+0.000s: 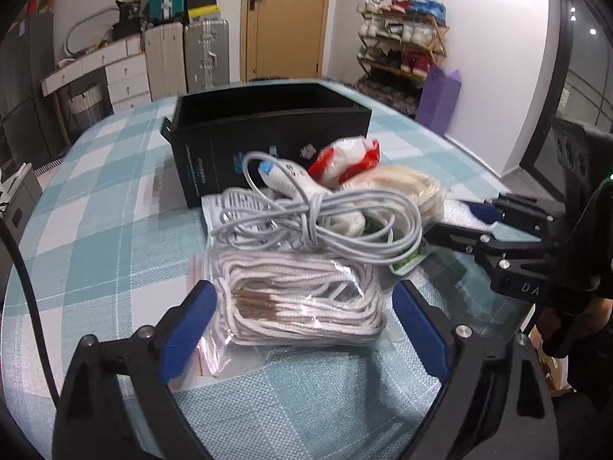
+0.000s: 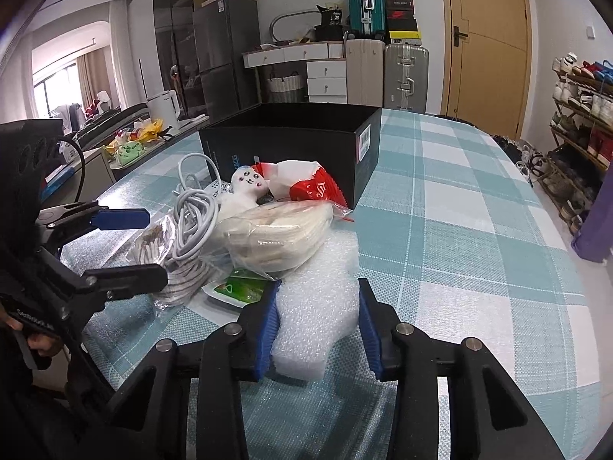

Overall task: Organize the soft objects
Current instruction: 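Grasp the clear bag of white cords with the left gripper while the right grasps the white foam block, then lift the cord bag and foam block with both grippers toward the black box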

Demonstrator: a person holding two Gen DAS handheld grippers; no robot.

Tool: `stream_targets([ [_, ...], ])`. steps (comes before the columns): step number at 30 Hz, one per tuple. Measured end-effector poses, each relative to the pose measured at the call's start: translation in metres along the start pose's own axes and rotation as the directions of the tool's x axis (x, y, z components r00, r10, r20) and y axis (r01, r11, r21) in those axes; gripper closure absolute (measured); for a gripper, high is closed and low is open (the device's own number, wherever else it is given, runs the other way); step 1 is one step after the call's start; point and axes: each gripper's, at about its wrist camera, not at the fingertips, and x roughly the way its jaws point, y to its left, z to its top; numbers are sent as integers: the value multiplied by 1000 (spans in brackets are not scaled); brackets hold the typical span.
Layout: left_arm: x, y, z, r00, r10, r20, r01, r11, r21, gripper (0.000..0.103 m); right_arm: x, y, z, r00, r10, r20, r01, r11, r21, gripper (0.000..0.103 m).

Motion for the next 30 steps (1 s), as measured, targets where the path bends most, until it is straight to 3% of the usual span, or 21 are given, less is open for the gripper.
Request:
stream_targets([
  [7, 15, -2, 0, 998, 49, -46, -49, 999, 2, 0, 1, -1, -1, 1000, 3, 0, -3, 1000, 1, 65],
  [14, 25, -8, 0, 993, 83, -80, -80, 996, 32, 1, 1, -1, -1, 1000, 4, -3, -4, 1000, 0, 64],
  [23, 12, -9, -4, 996, 79, -31, -77, 995, 67, 28, -1, 2, -2, 1000, -8, 13, 8, 1000, -18, 65],
  [30, -2, 3, -5, 997, 81, 10, -81, 996, 30, 33, -13, -2, -5, 998, -26, 52, 26, 1000, -1, 66],
])
